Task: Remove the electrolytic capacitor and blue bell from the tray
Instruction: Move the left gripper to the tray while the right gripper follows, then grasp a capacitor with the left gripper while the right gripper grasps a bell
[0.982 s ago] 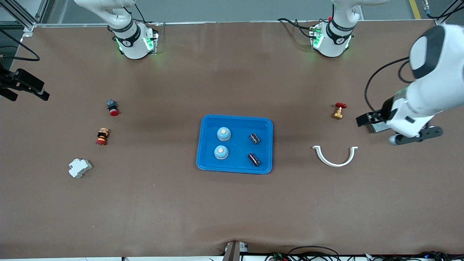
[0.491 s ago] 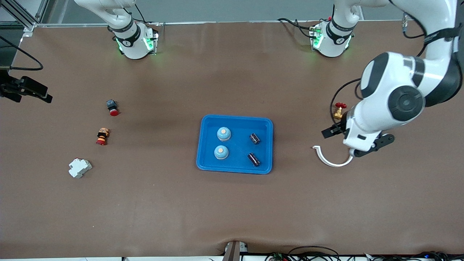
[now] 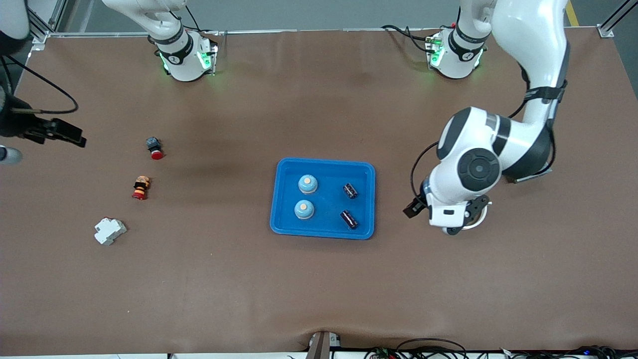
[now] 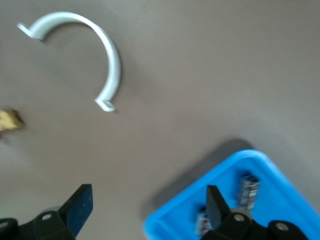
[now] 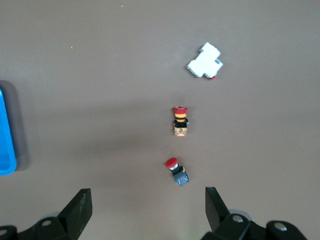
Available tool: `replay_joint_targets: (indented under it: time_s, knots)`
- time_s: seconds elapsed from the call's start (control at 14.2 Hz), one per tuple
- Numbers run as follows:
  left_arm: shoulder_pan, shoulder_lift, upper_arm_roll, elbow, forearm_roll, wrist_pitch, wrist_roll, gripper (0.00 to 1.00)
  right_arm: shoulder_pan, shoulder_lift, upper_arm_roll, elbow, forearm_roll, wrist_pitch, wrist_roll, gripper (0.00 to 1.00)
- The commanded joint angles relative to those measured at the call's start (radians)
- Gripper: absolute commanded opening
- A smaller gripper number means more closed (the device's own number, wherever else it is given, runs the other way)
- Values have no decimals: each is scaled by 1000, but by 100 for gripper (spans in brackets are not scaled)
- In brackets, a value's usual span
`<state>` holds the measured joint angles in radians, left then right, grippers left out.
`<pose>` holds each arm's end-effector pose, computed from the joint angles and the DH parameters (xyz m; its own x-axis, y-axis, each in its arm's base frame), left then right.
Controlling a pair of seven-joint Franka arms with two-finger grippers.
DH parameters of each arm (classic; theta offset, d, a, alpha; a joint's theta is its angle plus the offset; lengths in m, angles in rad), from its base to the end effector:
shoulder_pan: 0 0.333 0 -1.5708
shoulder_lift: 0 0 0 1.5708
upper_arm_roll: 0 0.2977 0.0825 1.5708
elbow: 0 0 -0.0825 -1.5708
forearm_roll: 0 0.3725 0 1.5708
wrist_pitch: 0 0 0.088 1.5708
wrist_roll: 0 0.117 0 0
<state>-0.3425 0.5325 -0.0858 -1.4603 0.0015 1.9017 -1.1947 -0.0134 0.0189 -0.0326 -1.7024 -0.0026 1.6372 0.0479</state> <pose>0.6156 -0.2715 0.3468 0.7104 0.7002 -0.0720 0.6969 -0.7140 -0.0676 0.5460 -0.0253 0.5308 0.9921 -0.0935 -0.0837 -0.0932 -0.9956 0.0072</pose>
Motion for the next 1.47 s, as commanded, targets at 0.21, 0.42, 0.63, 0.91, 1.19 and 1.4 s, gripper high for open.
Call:
replay_joint_targets:
  time_s: [0.21, 0.42, 0.63, 0.91, 1.19, 1.4]
  knots:
    - [-87, 38, 5, 31, -37, 164, -184, 100, 119, -11, 5, -215, 135, 264, 281, 100]
    - [-116, 73, 5, 31, -70, 243, -186, 100, 254, 50, 3, -237, 128, 366, 516, 100]
    - [-142, 132, 6, 32, -67, 339, -209, 100, 351, 124, 3, -232, 127, 443, 680, 100]
    - [-151, 175, 8, 34, -64, 410, -200, 100, 429, 216, 5, -211, 139, 515, 869, 100]
    - [-158, 199, 6, 34, -64, 494, -217, 100, 522, 344, 5, -137, 139, 584, 1070, 100]
    - [-170, 236, 8, 34, -63, 565, -220, 100, 584, 438, 3, -82, 139, 639, 1191, 100]
